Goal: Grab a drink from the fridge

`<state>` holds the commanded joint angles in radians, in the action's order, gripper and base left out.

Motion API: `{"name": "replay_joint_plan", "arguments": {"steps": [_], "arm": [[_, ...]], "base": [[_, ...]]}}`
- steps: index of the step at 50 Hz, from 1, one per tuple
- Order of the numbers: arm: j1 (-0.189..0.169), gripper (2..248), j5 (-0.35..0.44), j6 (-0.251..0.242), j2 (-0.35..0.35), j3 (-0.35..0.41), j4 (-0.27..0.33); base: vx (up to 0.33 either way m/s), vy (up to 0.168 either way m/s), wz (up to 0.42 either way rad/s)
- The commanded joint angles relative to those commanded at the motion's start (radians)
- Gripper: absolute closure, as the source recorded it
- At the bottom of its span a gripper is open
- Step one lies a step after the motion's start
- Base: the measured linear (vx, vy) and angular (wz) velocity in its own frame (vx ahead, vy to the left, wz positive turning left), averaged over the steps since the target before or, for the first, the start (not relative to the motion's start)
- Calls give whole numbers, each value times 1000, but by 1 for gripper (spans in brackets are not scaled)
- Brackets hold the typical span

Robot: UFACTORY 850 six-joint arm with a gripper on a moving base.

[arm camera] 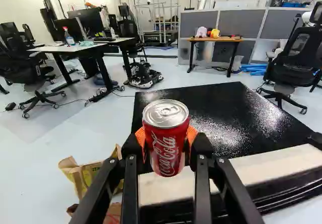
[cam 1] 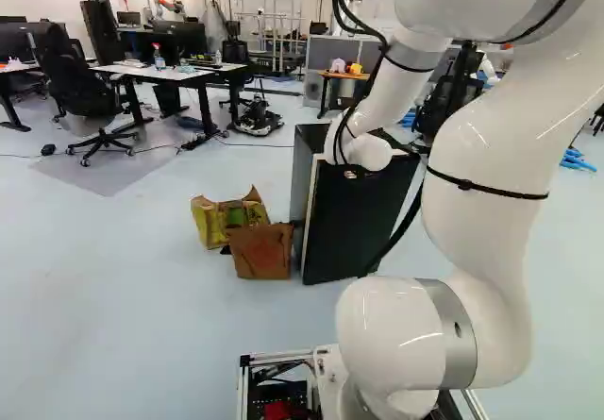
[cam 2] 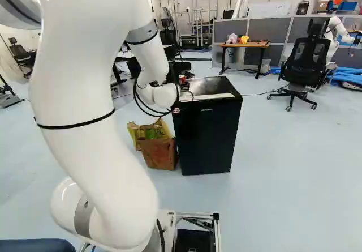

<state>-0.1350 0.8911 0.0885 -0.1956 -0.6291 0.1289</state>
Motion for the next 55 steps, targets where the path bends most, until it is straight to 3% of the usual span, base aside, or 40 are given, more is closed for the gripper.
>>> {"name": "replay_joint_plan", "arguments": {"steps": [30,55], "arm": [[67,151,-9,-44,235,268,-64],[107,151,-15,-70,376,429,-102]], "base": [[0,0,0],[0,0,0]]}}
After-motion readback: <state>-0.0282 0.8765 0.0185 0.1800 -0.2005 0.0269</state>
